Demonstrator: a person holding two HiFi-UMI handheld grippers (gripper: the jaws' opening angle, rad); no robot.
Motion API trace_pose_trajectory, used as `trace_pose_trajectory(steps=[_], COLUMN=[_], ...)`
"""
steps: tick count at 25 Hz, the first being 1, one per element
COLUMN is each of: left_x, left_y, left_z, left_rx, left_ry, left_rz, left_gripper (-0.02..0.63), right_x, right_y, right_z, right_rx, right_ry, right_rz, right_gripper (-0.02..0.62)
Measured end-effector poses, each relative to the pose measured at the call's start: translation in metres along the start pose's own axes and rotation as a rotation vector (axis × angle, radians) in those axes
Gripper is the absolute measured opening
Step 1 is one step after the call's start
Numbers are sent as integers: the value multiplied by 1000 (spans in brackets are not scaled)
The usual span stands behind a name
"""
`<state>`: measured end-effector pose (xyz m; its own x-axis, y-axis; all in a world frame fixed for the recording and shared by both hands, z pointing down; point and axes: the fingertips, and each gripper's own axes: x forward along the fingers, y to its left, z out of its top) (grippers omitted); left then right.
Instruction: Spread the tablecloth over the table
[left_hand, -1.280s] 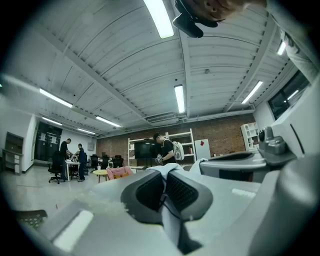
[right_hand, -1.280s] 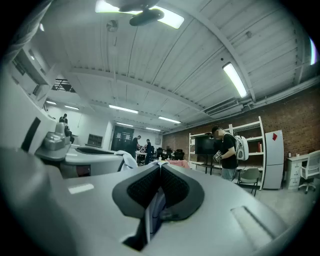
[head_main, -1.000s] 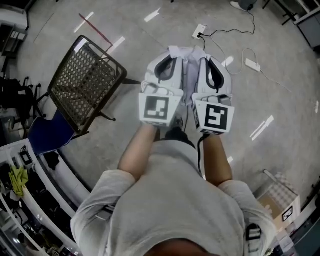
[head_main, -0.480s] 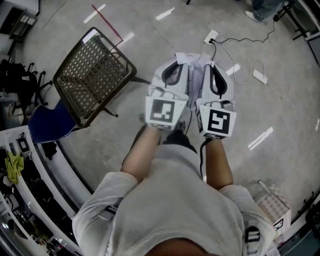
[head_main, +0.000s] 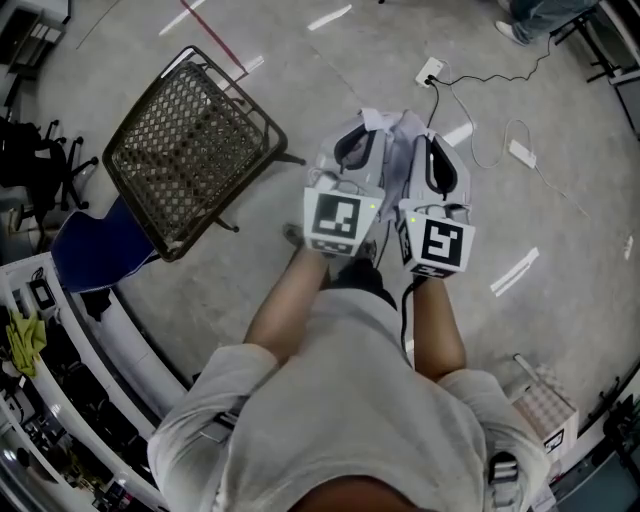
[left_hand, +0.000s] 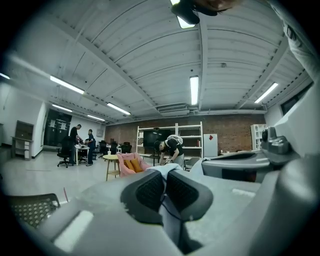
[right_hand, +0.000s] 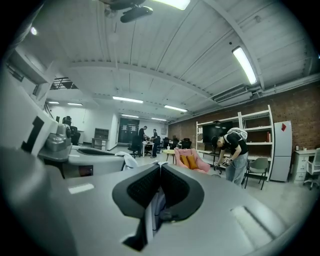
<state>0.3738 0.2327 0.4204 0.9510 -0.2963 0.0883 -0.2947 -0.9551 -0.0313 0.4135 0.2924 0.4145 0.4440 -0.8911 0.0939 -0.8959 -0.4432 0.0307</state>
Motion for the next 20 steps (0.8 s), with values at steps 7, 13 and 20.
trace_pose_trajectory(steps=[7, 13, 20], left_x=[-2, 2, 0], left_y=[70, 133, 191], left_z=[-16, 1, 10], left_rx=[-29, 1, 9], left_ry=[30, 7, -13], left_rz=[-1, -46, -36], left_gripper=[26, 26, 26], right_x=[47, 84, 116], right_y=[60, 111, 157], right_z=[-6, 17, 30], right_rx=[-15, -47, -51], right_ry=[31, 9, 12], right_rz=[27, 30, 57], right_gripper=[7, 7, 7])
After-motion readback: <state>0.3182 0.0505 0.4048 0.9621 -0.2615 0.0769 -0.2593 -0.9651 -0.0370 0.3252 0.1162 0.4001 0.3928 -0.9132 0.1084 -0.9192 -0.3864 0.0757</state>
